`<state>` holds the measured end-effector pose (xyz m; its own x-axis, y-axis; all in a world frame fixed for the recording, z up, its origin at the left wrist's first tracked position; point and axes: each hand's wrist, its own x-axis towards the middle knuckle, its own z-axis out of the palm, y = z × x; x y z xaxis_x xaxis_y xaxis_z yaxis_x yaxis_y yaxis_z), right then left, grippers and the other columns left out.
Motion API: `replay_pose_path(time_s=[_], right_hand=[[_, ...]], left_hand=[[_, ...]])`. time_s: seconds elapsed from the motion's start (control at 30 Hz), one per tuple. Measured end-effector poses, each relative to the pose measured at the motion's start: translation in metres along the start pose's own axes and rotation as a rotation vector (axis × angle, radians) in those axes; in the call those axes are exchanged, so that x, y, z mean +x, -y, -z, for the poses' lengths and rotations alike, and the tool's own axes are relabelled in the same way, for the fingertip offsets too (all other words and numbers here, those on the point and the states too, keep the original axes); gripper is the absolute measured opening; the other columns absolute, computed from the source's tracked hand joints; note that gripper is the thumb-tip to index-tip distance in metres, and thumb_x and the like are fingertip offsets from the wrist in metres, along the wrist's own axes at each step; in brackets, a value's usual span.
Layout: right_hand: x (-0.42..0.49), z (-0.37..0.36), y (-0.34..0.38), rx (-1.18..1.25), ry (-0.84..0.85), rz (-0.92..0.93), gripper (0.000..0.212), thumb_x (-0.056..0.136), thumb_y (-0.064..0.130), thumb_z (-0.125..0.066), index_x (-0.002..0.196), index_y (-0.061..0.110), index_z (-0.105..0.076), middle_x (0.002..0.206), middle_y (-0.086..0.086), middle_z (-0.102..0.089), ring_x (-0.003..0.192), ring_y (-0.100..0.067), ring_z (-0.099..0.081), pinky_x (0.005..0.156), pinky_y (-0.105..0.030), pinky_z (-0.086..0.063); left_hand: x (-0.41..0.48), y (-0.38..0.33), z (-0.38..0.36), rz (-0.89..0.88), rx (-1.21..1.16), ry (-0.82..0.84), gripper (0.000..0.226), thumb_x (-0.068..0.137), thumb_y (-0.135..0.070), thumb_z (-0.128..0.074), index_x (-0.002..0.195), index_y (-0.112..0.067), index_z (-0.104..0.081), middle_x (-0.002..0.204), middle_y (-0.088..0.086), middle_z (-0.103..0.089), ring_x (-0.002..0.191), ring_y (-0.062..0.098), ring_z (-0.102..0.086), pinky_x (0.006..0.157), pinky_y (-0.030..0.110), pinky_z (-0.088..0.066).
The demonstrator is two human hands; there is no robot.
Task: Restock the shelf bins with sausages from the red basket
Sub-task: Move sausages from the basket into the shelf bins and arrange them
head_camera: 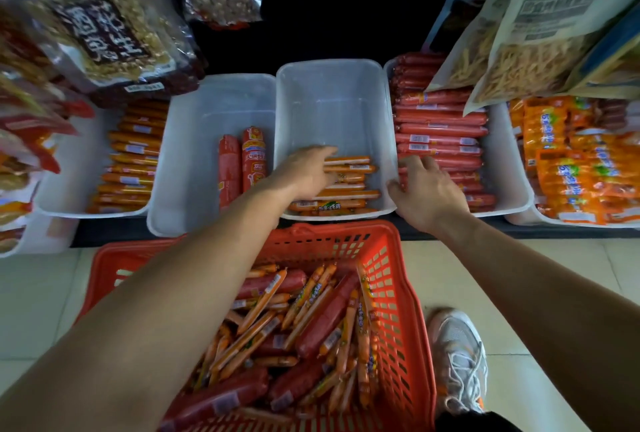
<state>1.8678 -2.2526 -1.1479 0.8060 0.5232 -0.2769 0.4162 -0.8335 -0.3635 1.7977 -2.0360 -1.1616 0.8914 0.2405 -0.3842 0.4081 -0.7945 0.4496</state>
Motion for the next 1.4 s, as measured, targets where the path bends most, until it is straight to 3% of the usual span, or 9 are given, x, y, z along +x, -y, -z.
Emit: replay_pose_path(time_s=[0.17,0.37,0.63,0.8,0.9,1.03,1.2,1.3,1.4], right_hand=[[-0.031,0.045,0.059,-0.294,0.053,0.187,0.047,0.093,0.038,-0.050,0.133,0.013,-0.046,0.129,-0.014,-0.047,0.118,-0.036,-0.049,0.087,-0.048,-0.049],[-0.083,0.071,0.128,-0.453,0.217,0.461,0.052,0.094,0.040,-0.050,0.139,0.016,-0.043,0.134,-0.014,-0.043,0.124,-0.037,-0.047,0.094,-0.046,-0.045],[-0.136,-0.046,0.111,-0.438,0.522,0.384,0.062,0.092,0.043,-0.055,0.146,0.018,-0.038,0.148,-0.014,-0.036,0.132,-0.037,-0.044,0.105,-0.042,-0.042],[-0.138,-0.126,0.084,-0.506,0.590,0.312,0.084,0.085,0.052,-0.062,0.153,0.022,-0.024,0.157,-0.011,-0.024,0.143,-0.037,-0.027,0.116,-0.052,-0.025],[-0.128,-0.156,0.086,-0.458,0.555,0.358,0.094,0.086,0.046,-0.065,0.157,0.025,-0.008,0.161,-0.005,-0.011,0.146,-0.032,-0.017,0.112,-0.053,-0.029],[-0.112,-0.191,0.112,-0.493,0.475,0.599,0.083,0.091,0.026,-0.052,0.158,0.025,-0.004,0.165,0.002,-0.001,0.151,-0.023,-0.001,0.119,-0.047,-0.013],[-0.100,-0.210,0.124,-0.622,0.487,0.664,0.065,0.093,0.020,-0.055,0.151,0.026,-0.028,0.152,-0.009,-0.037,0.138,-0.030,-0.035,0.108,-0.045,-0.030],[-0.105,-0.211,0.118,-0.526,0.560,0.563,0.065,0.096,0.019,-0.055,0.153,0.027,-0.025,0.155,-0.011,-0.031,0.139,-0.033,-0.035,0.105,-0.046,-0.039],[-0.114,-0.211,0.116,-0.448,0.593,0.577,0.068,0.097,0.039,-0.054,0.155,0.025,-0.022,0.156,-0.007,-0.024,0.140,-0.030,-0.029,0.108,-0.043,-0.038]], left_hand=[[-0.085,-0.005,0.052,-0.012,-0.076,-0.140,0.041,0.096,-0.038,-0.060,0.135,-0.024,-0.058,0.137,0.000,-0.058,0.124,0.018,-0.055,0.101,0.031,-0.043],[-0.197,0.031,0.059,0.154,-0.079,-0.168,0.020,0.093,-0.034,-0.061,0.111,-0.027,-0.066,0.110,-0.003,-0.068,0.102,0.019,-0.064,0.089,0.034,-0.051],[-0.275,0.096,-0.049,0.357,-0.020,0.142,0.036,0.092,-0.036,-0.059,0.124,-0.019,-0.061,0.120,0.005,-0.065,0.109,0.026,-0.061,0.091,0.034,-0.048],[-0.272,0.123,-0.107,0.421,0.034,0.293,0.060,0.084,-0.051,-0.064,0.137,-0.028,-0.045,0.133,0.011,-0.054,0.128,0.037,-0.047,0.111,0.056,-0.030],[-0.262,0.131,-0.125,0.386,0.045,0.281,0.072,0.085,-0.050,-0.067,0.145,-0.022,-0.037,0.146,0.010,-0.039,0.137,0.039,-0.033,0.111,0.055,-0.031],[-0.250,0.138,-0.143,0.429,0.099,0.279,0.087,0.083,-0.059,-0.065,0.152,-0.022,-0.026,0.157,0.007,-0.022,0.144,0.035,-0.020,0.112,0.056,-0.028],[-0.255,0.159,-0.143,0.354,0.065,0.155,0.080,0.077,-0.056,-0.074,0.143,-0.025,-0.041,0.146,0.002,-0.042,0.140,0.026,-0.031,0.110,0.046,-0.035],[-0.258,0.170,-0.136,0.318,-0.015,0.121,0.074,0.075,-0.052,-0.078,0.137,-0.028,-0.048,0.137,0.002,-0.052,0.133,0.025,-0.040,0.109,0.041,-0.031],[-0.265,0.176,-0.129,0.307,-0.002,0.123,0.075,0.072,-0.056,-0.078,0.137,-0.033,-0.048,0.136,0.001,-0.049,0.131,0.027,-0.038,0.107,0.043,-0.038]])
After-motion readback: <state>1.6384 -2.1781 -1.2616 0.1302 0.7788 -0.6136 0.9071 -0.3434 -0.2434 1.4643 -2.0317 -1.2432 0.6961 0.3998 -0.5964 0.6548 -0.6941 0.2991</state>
